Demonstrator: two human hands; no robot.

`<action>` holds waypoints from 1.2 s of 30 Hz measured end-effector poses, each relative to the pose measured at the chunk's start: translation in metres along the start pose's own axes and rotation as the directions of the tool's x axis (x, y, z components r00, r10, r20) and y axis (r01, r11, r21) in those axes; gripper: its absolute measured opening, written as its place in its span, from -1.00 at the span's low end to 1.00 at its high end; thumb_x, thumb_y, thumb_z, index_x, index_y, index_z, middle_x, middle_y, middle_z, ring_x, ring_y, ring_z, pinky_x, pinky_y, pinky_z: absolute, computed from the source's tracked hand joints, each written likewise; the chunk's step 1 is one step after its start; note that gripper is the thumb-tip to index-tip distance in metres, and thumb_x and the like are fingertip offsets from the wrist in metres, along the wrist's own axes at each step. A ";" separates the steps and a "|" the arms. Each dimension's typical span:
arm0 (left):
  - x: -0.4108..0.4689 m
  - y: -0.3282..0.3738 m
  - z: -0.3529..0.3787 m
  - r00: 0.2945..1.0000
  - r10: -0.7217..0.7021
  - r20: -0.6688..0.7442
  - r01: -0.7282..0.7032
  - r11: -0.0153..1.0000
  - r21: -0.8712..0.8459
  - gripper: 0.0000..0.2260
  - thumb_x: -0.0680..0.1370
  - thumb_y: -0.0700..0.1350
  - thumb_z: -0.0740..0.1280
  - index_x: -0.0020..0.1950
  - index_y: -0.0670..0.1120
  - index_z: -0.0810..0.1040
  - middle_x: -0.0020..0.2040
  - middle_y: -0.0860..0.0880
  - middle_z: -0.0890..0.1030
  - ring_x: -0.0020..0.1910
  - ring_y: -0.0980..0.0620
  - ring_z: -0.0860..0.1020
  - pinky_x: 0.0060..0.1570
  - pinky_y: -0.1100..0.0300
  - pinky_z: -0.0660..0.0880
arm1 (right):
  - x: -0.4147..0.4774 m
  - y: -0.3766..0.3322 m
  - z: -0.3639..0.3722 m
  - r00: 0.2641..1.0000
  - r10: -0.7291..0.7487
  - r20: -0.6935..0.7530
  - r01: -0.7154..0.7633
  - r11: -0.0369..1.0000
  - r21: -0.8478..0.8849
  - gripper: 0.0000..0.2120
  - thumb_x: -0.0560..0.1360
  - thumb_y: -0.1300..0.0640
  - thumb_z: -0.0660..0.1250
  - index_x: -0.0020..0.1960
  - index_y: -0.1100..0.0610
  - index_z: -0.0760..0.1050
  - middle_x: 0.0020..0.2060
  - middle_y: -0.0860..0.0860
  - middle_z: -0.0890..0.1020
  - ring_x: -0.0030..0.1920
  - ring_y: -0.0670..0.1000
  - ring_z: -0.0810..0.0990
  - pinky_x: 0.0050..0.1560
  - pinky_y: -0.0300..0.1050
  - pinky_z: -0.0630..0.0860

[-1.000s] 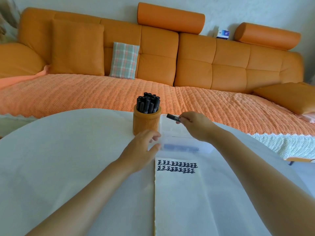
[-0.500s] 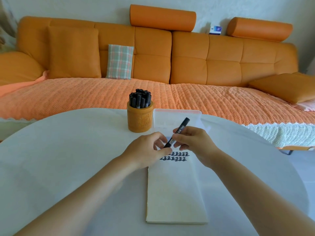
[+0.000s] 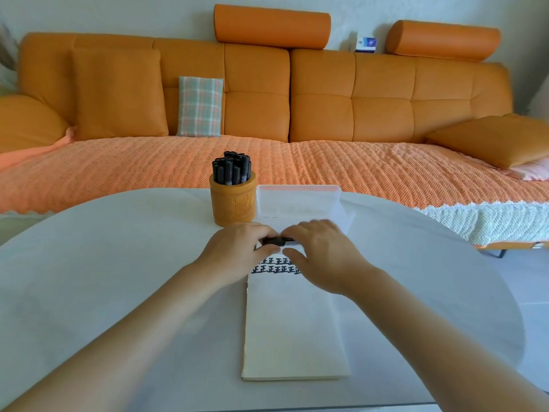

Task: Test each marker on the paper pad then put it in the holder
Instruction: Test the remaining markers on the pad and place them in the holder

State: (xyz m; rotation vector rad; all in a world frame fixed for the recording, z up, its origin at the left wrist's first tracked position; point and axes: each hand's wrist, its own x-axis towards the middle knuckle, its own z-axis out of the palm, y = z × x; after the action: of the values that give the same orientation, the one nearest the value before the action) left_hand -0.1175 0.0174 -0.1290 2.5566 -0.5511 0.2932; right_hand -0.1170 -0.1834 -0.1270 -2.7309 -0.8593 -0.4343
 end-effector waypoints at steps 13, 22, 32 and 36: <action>0.000 0.005 0.003 0.999 0.013 0.035 -0.005 0.974 -0.224 -0.90 0.52 0.06 0.41 -0.07 0.06 0.59 -0.16 0.12 0.62 -0.16 0.06 0.56 -0.19 -0.11 0.51 | -0.001 0.005 -0.008 0.993 -0.006 0.121 0.009 1.000 -0.023 -0.77 0.64 -0.05 0.10 -0.09 0.02 0.43 -0.35 -0.08 0.51 -0.31 0.05 0.48 -0.29 0.00 0.40; 0.001 -0.002 0.003 0.999 -0.037 0.002 0.037 0.975 -0.221 -0.90 0.52 0.04 0.43 -0.05 0.05 0.61 -0.20 0.12 0.61 -0.19 0.11 0.56 -0.20 -0.01 0.49 | -0.006 0.009 -0.011 0.972 0.109 0.208 -0.114 0.993 0.011 -0.62 0.60 -0.24 0.12 0.36 -0.13 0.30 -0.21 -0.14 0.58 -0.17 -0.02 0.52 -0.13 -0.04 0.43; -0.011 -0.038 0.013 0.978 -0.210 -0.011 0.210 0.975 0.079 -0.87 0.52 0.06 0.36 -0.06 0.10 0.44 -0.07 0.13 0.51 -0.07 0.09 0.48 -0.24 0.17 0.40 | -0.012 0.032 -0.015 0.941 0.252 0.225 -0.336 0.637 0.694 -0.50 0.56 0.48 0.02 0.01 0.06 0.64 -0.02 0.12 0.55 -0.15 0.00 0.55 -0.20 -0.12 0.56; -0.014 -0.047 0.015 0.975 -0.224 0.013 0.222 0.972 0.071 -0.83 0.54 0.15 0.28 0.00 0.08 0.49 0.00 0.14 0.52 0.09 0.07 0.45 -0.03 0.11 0.46 | -0.017 0.034 -0.014 0.932 0.241 0.270 -0.360 0.553 0.752 -0.33 0.46 0.58 0.01 0.30 0.03 0.55 -0.02 0.08 0.54 -0.11 -0.03 0.57 -0.06 -0.25 0.54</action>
State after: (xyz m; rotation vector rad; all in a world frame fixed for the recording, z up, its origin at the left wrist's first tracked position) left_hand -0.1079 0.0515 -0.1663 2.6609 -0.2604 0.2092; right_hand -0.1132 -0.2236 -0.1250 -1.9814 -0.4126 0.1997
